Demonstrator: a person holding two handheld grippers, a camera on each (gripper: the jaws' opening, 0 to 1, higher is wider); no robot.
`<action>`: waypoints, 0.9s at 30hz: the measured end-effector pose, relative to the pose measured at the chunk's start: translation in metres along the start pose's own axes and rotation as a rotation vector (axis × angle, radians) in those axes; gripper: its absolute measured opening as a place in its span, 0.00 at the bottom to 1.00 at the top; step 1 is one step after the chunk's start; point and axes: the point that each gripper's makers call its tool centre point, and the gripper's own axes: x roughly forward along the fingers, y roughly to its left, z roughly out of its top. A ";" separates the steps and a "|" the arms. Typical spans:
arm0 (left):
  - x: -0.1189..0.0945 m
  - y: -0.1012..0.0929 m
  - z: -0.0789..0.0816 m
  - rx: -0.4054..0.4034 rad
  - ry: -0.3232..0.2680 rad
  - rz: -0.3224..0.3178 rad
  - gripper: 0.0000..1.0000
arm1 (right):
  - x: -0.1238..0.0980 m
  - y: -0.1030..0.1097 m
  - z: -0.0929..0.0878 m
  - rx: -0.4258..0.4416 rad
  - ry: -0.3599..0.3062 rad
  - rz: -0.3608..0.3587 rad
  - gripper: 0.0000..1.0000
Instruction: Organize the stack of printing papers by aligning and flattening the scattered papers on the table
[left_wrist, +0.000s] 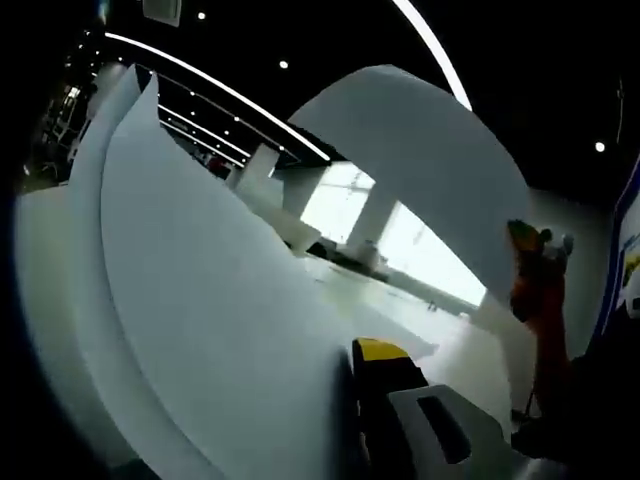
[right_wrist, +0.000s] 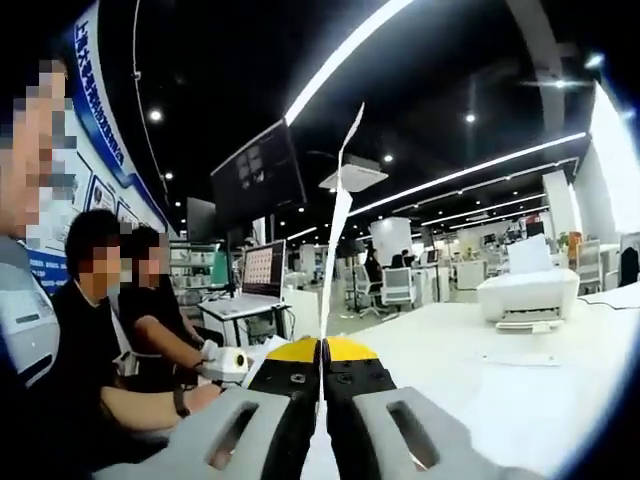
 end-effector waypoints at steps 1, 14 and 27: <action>0.000 0.000 0.000 0.000 0.000 0.000 0.13 | 0.000 0.000 -0.002 0.012 0.002 0.005 0.00; 0.000 0.001 0.000 0.001 -0.004 0.000 0.13 | 0.004 0.007 -0.018 0.028 0.022 0.019 0.00; 0.000 0.000 0.001 0.000 -0.006 -0.003 0.13 | 0.010 -0.012 -0.044 0.156 0.037 0.011 0.00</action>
